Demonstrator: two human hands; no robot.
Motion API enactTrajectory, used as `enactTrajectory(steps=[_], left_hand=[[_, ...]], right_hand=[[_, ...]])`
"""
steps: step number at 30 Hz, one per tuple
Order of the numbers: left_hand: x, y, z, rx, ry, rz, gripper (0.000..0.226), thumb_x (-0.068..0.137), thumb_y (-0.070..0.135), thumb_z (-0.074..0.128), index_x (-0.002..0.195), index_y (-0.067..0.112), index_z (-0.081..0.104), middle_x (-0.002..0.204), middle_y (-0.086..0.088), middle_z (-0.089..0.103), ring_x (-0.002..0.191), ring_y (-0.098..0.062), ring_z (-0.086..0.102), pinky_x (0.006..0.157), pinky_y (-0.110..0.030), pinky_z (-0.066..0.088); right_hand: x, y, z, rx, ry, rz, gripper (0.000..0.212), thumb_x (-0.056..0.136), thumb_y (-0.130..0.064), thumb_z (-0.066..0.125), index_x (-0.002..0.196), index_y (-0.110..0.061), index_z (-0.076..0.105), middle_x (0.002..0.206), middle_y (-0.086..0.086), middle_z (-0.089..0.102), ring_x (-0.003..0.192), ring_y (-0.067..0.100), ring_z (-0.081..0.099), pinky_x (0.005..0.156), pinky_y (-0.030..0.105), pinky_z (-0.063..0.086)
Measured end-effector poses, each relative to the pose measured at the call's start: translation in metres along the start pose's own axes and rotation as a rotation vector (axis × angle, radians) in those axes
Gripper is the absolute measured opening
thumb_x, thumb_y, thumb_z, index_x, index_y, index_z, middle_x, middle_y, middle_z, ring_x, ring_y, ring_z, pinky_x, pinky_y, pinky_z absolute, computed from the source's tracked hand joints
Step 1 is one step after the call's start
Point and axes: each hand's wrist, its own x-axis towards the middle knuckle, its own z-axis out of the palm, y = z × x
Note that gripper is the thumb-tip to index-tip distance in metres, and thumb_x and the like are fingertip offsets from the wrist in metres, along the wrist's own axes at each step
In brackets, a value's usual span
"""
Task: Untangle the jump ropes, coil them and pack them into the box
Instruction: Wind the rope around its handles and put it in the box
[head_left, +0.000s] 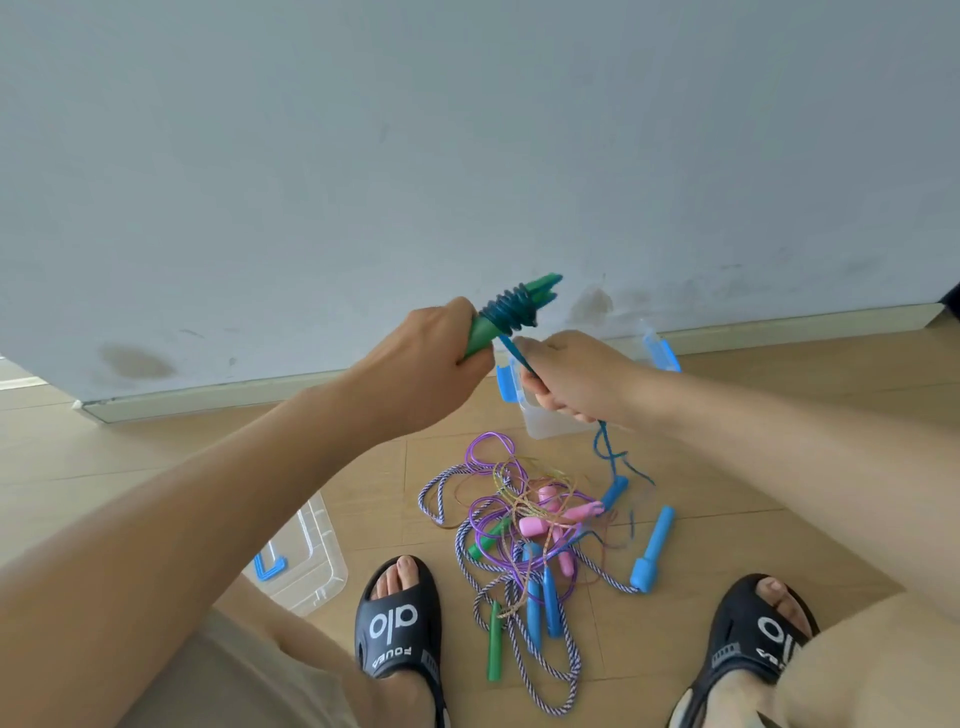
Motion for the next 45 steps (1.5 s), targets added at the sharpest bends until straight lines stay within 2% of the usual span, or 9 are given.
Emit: enactTrajectory(steps=[7,11,17,21,29,34,36,41,45], left_hand=[[0.012,-0.015,0.008,0.258,-0.102,-0.070,0.017,0.098,0.021,0.046,0.090,0.008,0.039,0.080,-0.005,0.044,0.067,-0.029,0.047,0.058,-0.035,0.034],[0.013,-0.028,0.011,0.447,-0.146,-0.066,0.016,0.099,0.020,0.044,0.090,0.010,0.035,0.074,0.000,0.035,0.070,-0.032,0.048,0.061,-0.036,0.035],[0.007,-0.009,0.018,0.655,-0.225,0.148,0.028,0.103,0.026,0.039,0.123,0.007,0.044,0.113,-0.008,0.054,0.095,-0.033,0.064,0.072,-0.036,0.047],[-0.003,0.011,0.016,0.672,-0.236,0.300,0.026,0.104,0.031,0.038,0.118,0.009,0.042,0.109,-0.006,0.051,0.092,-0.027,0.061,0.076,-0.036,0.046],[-0.020,0.018,0.010,0.089,-0.112,0.311,0.019,0.098,0.025,0.054,0.097,0.008,0.048,0.086,-0.003,0.053,0.073,-0.026,0.050,0.065,-0.032,0.035],[-0.016,0.020,-0.004,-0.123,0.022,0.122,0.021,0.097,0.023,0.056,0.099,0.007,0.043,0.074,-0.002,0.051,0.068,-0.018,0.043,0.060,-0.023,0.035],[-0.016,0.022,-0.009,-0.214,0.006,0.071,0.019,0.097,0.018,0.053,0.106,0.013,0.037,0.078,-0.004,0.057,0.065,-0.015,0.046,0.059,-0.022,0.037],[-0.008,0.015,-0.011,-0.292,-0.019,-0.106,0.017,0.092,0.015,0.050,0.105,0.024,0.045,0.075,-0.003,0.054,0.065,-0.026,0.052,0.061,-0.043,0.046],[0.001,-0.002,-0.002,-0.240,-0.023,-0.205,0.006,0.093,0.018,0.050,0.097,0.015,0.047,0.075,-0.003,0.052,0.062,-0.022,0.045,0.057,-0.035,0.039]], right_hand=[[-0.023,-0.009,-0.003,-0.216,0.021,-0.087,0.050,0.102,-0.032,0.038,0.057,-0.016,0.053,0.044,-0.007,0.050,0.051,0.015,0.048,0.056,0.027,0.037],[-0.040,-0.018,-0.004,-0.365,0.029,-0.217,0.043,0.098,-0.030,0.042,0.065,-0.004,0.048,0.055,0.001,0.040,0.052,0.017,0.033,0.048,0.027,0.029],[-0.026,-0.037,-0.024,-0.412,0.196,-0.454,0.044,0.097,-0.033,0.050,0.061,-0.014,0.035,0.054,-0.001,0.029,0.052,0.013,0.024,0.050,0.030,0.020],[-0.013,-0.036,-0.040,-0.426,0.147,-0.430,0.047,0.099,-0.041,0.052,0.060,-0.015,0.046,0.056,0.002,0.041,0.050,0.013,0.031,0.052,0.031,0.027],[0.006,-0.020,-0.044,-0.048,-0.089,-0.245,0.048,0.091,-0.047,0.066,0.060,-0.017,0.044,0.059,0.000,0.034,0.053,0.015,0.028,0.048,0.023,0.023],[0.005,-0.007,-0.036,0.086,-0.139,-0.179,0.031,0.091,-0.016,0.048,0.063,-0.022,0.036,0.055,-0.005,0.028,0.053,0.013,0.017,0.053,0.027,0.014],[0.002,-0.009,-0.027,0.088,-0.165,-0.141,0.033,0.094,-0.022,0.043,0.062,-0.022,0.033,0.054,-0.007,0.026,0.052,0.013,0.015,0.050,0.026,0.014],[-0.001,-0.009,-0.008,0.126,-0.165,-0.052,0.045,0.103,-0.042,0.034,0.064,-0.019,0.036,0.050,-0.007,0.027,0.047,0.014,0.016,0.042,0.022,0.017],[-0.008,-0.011,-0.007,-0.001,-0.080,-0.024,0.048,0.103,-0.041,0.035,0.063,-0.017,0.044,0.042,-0.010,0.037,0.037,0.010,0.027,0.044,0.022,0.025]])
